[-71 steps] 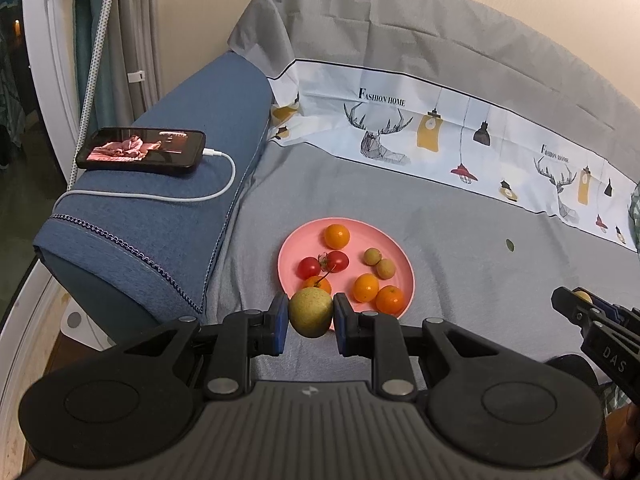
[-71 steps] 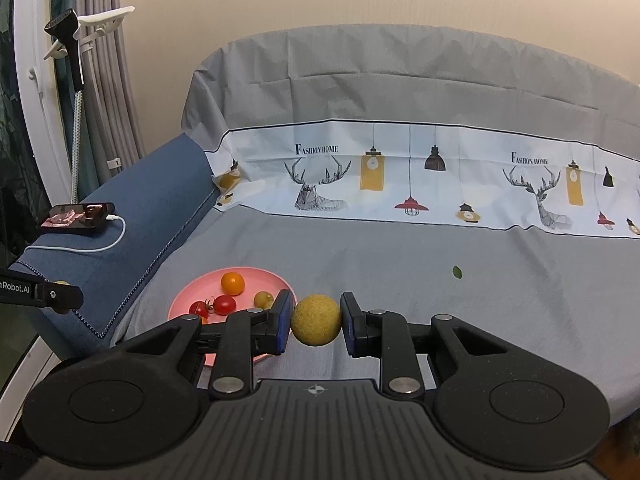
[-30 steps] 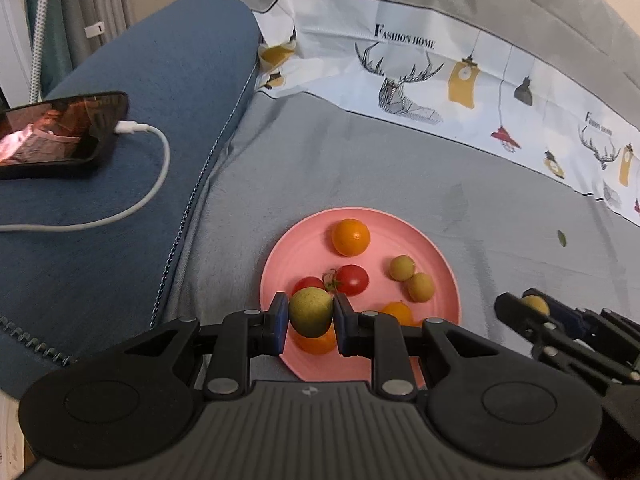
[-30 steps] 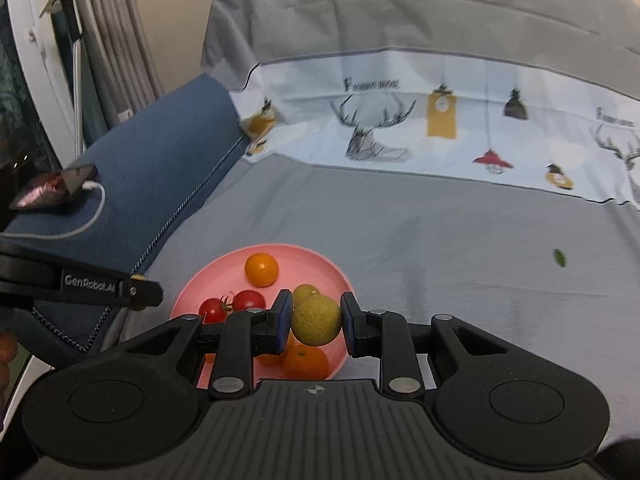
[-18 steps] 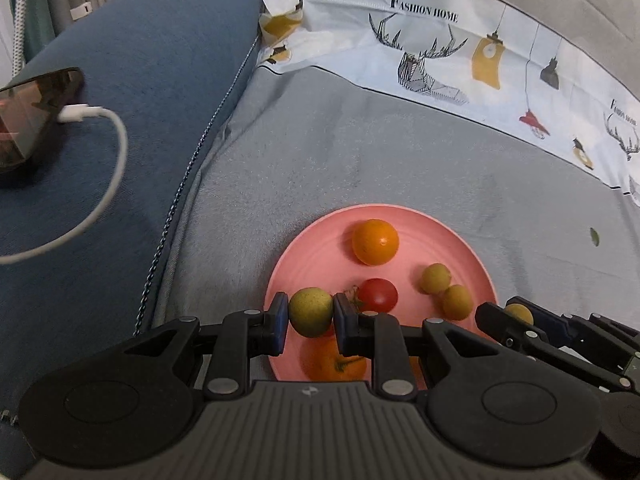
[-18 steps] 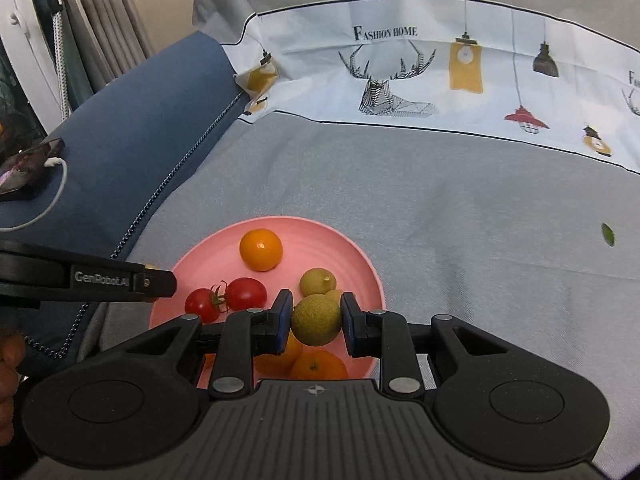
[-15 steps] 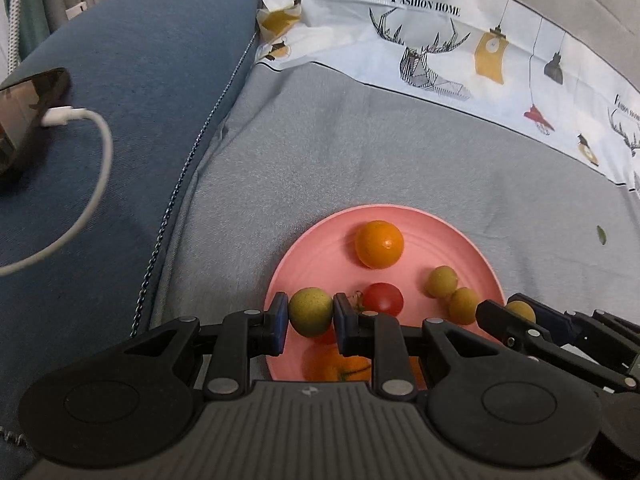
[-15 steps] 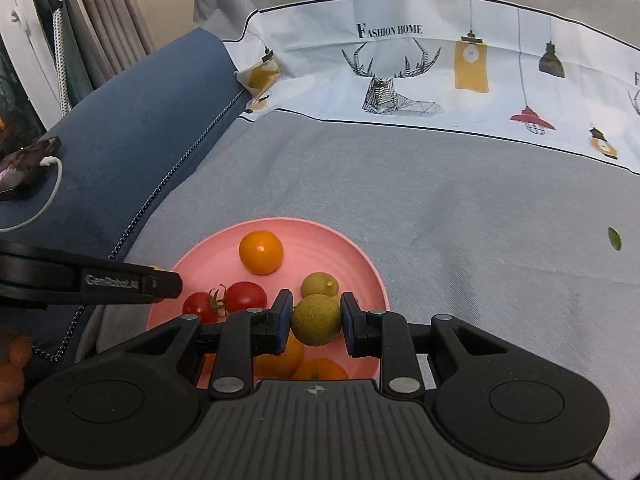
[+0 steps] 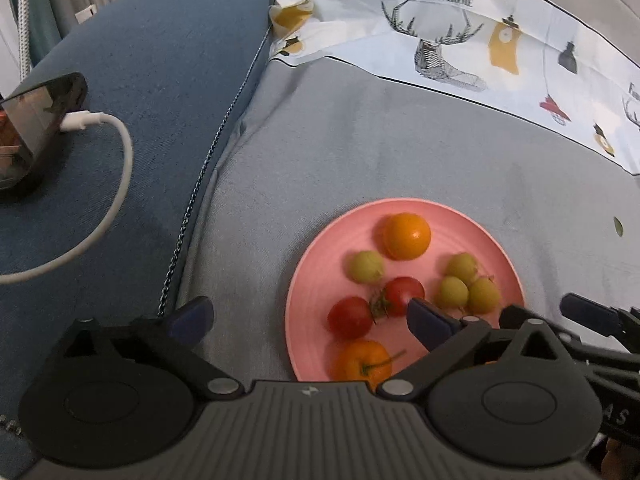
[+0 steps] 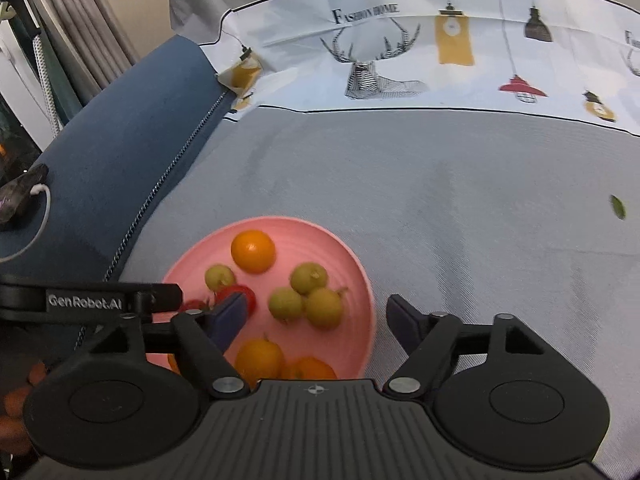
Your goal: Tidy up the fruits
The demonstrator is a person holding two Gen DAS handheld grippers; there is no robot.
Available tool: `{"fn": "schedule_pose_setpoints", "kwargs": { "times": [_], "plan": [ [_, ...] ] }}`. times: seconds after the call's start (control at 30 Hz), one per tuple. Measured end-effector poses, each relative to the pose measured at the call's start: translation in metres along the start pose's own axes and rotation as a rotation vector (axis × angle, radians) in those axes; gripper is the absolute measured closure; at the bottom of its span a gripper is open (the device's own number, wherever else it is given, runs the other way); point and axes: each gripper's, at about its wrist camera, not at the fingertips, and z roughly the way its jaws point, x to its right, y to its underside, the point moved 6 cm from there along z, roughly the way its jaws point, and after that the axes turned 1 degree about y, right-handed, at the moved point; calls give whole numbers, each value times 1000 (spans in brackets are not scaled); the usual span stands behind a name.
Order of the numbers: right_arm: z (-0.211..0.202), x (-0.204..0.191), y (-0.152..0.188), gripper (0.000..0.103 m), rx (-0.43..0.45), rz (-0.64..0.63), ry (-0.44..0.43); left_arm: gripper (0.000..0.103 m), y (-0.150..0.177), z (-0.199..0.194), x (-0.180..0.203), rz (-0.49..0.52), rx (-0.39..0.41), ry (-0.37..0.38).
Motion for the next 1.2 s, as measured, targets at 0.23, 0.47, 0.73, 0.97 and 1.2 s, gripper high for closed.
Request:
{"fn": "schedule_pose_setpoints", "kwargs": {
  "times": [0.23,0.47,0.73,0.97,1.2],
  "plan": [
    [-53,-5,26,11,15,-15,47,0,19,-42,7,6,24,18],
    [-112,-19,43,4,128,-127,98,0,53,-92,4,25,69,-10],
    [-147,-34,59,1,215,-226,160,0,91,-122,-3,15,91,-66],
    [-172,-43,71,1,264,-242,160,0,106,-145,3,56,139,-118],
    [-188,-47,75,1,308,-239,148,0,115,-164,3,20,195,-126]
  ]
}}
